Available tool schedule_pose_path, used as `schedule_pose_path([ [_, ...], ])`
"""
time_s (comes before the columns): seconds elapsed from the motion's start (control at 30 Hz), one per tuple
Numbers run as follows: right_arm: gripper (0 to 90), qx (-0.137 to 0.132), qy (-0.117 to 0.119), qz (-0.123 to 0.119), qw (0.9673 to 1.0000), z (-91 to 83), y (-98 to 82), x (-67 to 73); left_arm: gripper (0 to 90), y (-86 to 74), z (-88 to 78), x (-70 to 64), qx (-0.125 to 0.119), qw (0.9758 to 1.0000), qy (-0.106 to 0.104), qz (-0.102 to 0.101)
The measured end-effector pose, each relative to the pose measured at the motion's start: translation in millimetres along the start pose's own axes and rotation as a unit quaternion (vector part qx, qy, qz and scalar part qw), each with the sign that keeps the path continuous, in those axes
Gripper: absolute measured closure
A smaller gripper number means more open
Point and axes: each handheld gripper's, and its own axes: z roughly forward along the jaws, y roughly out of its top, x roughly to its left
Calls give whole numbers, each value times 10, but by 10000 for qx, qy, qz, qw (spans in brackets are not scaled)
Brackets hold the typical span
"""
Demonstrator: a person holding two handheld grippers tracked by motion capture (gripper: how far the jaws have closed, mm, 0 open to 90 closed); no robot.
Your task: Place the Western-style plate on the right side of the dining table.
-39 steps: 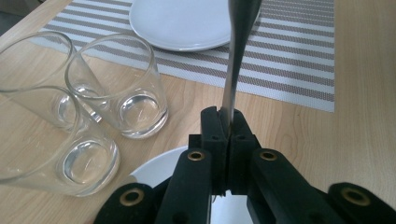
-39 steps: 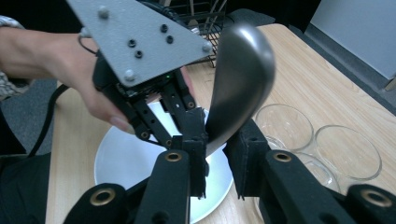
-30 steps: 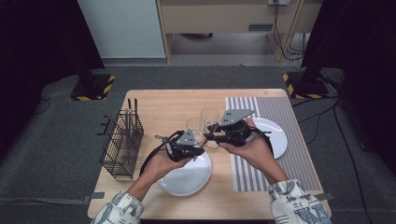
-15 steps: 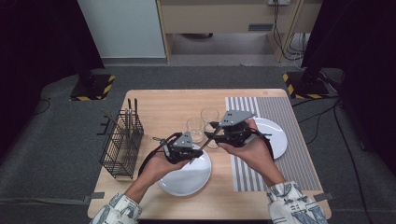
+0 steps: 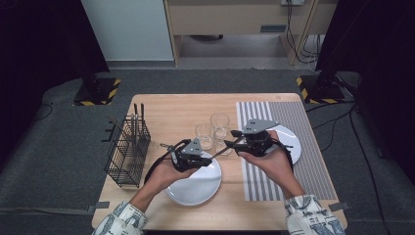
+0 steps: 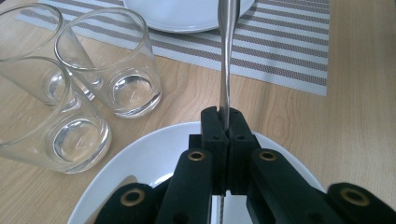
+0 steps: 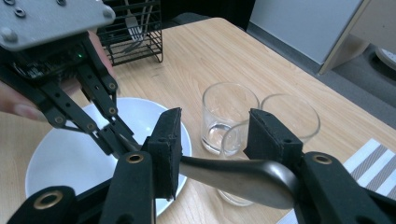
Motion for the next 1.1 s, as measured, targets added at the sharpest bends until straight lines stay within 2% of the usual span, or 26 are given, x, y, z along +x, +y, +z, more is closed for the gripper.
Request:
schedule_pose_path([
  [0.27,533,-37,-19,300,9995,32,-160,-82,885,2,-9,30,15,9999,-91,-53],
  [0.5,509,184,-108,279,9994,83,-231,-116,886,12,35,37,252,9996,-121,34],
  [0.6,491,130,-171,335,9992,64,-219,-143,886,17,50,49,305,9995,-104,45],
  [0.67,484,83,-199,297,9993,21,-177,-164,886,28,49,57,291,9995,-82,31],
  [0.77,427,74,-297,168,9994,-16,-119,-143,886,42,39,64,324,9994,-51,67],
  [0.9,438,72,-174,-8,9998,-21,-70,-80,886,45,24,78,369,9993,20,81],
  [0.97,412,116,-74,-71,9999,-1,-67,-48,886,38,6,86,389,9992,40,88],
  [1.03,410,136,-82,-258,9995,32,-79,-4,886,28,-8,96,402,9991,85,89],
  [1.1,414,127,-44,-310,9994,54,-88,25,886,18,-21,107,400,9991,114,59],
])
